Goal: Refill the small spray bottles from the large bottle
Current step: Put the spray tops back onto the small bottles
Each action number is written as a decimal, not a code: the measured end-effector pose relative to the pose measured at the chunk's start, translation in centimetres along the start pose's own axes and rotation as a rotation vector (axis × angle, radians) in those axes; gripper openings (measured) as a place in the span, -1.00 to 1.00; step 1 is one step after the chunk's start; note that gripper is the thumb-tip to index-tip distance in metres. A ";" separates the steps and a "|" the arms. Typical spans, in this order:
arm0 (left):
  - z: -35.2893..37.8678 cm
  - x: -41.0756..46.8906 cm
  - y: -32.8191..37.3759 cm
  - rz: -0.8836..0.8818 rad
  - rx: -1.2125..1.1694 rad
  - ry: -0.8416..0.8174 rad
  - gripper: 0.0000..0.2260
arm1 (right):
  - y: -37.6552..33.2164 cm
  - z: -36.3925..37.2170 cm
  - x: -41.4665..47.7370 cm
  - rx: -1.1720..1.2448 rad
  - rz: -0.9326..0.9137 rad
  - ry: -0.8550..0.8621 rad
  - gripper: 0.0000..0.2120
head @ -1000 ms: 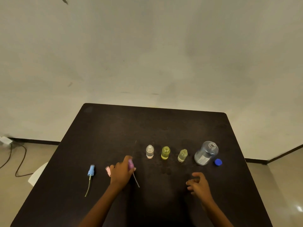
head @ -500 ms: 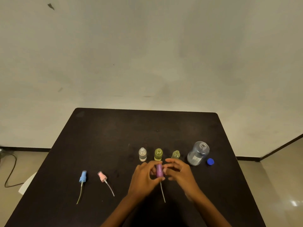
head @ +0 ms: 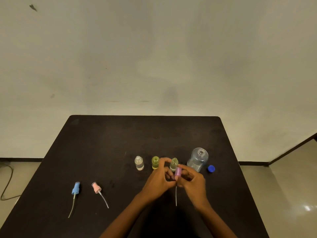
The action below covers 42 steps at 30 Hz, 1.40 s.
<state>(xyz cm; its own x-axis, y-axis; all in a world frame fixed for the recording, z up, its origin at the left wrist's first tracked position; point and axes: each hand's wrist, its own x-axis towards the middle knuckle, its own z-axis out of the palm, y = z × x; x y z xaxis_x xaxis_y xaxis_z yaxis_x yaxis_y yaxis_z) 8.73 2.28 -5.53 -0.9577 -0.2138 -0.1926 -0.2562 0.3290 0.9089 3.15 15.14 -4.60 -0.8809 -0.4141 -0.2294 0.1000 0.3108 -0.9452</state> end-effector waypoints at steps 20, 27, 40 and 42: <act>5.3 8.1 -4.3 -0.337 -0.071 0.334 -0.64 | 0.8 -5.5 1.8 -0.050 -0.141 0.266 -0.63; 3.3 5.7 0.7 -0.103 -0.180 0.389 -0.77 | -3.2 -6.6 2.9 0.096 -0.234 0.312 -0.61; -2.9 -0.8 10.5 0.236 -0.183 0.523 -0.63 | -17.7 -6.3 -0.2 0.502 -0.531 0.303 -0.63; -3.5 -1.3 11.0 0.250 -0.172 0.521 -0.65 | -18.5 -5.5 -0.7 0.484 -0.553 0.288 -0.62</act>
<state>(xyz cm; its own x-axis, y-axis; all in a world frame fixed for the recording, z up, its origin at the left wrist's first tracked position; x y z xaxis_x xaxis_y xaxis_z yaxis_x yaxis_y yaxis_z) 7.62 2.90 5.99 -0.7851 -0.5855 0.2021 0.0351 0.2836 0.9583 -0.60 14.41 14.38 -0.9400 -0.1410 0.3106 -0.2559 -0.3103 -0.9155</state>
